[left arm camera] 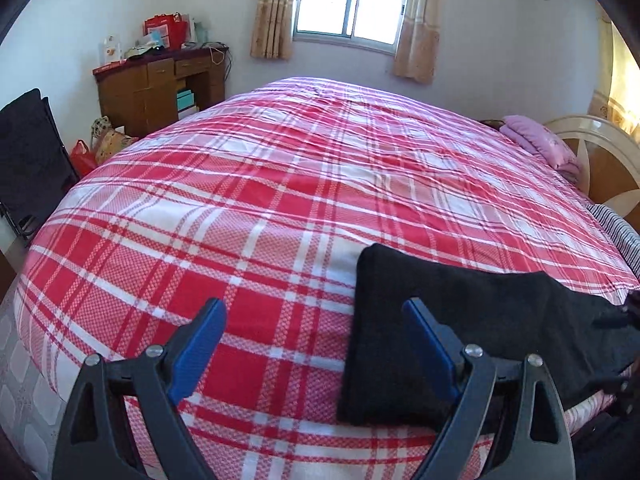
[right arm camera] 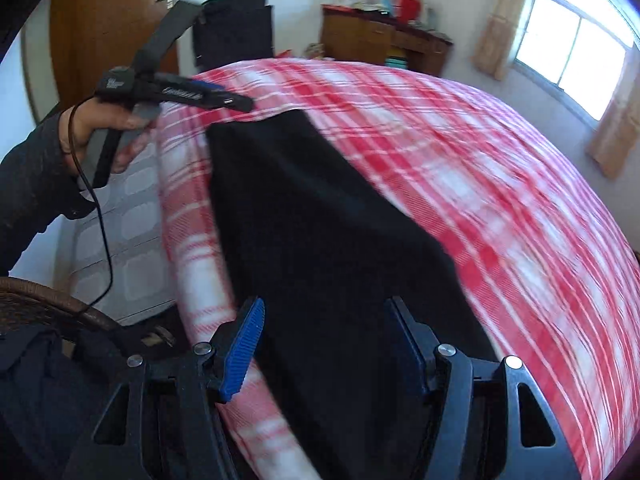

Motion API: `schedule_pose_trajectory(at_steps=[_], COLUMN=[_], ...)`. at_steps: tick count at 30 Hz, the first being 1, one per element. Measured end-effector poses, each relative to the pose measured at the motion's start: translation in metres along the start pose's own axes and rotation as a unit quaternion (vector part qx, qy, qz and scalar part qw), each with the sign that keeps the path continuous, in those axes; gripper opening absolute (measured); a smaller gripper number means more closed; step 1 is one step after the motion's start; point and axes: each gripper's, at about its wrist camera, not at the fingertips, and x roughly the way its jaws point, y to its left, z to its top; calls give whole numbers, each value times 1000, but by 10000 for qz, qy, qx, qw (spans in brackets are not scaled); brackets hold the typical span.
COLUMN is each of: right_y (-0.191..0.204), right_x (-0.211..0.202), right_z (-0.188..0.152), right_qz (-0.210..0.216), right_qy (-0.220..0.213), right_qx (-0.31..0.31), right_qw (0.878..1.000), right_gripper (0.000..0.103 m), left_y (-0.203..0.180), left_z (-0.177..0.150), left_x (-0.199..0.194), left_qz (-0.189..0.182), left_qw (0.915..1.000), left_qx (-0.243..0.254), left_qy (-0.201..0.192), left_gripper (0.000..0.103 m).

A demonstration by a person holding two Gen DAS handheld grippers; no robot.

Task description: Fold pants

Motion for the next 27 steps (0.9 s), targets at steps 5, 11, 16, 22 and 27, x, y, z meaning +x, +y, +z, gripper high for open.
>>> schedule_pose_trajectory(at_steps=[5,11,16,22,27], right_y=[28,10,20,26,29], right_x=[35,47,40,52,51], right_z=[8,2,-1,-5,-7], right_qz=[74,188,235,255,263], right_qy=[277,419,370,566,538], right_qx=[-374,74,-148,-285,-440], right_qw=[9989,9989,9989,9977,9972], right_gripper=[54,3,3,3,4], left_y=[-5,-10,-15,-43,-68], left_z=[1,1,4,20,24], left_x=[-2,-4,1,20,53], left_qz=[-176,-267,-294,-90,997], left_qw=[9998,9996,9995,9988,9883], left_qx=[-10,7,13,477,1109], left_qy=[-51,-89,-76,38,322], left_gripper=[92,92,92,91,91])
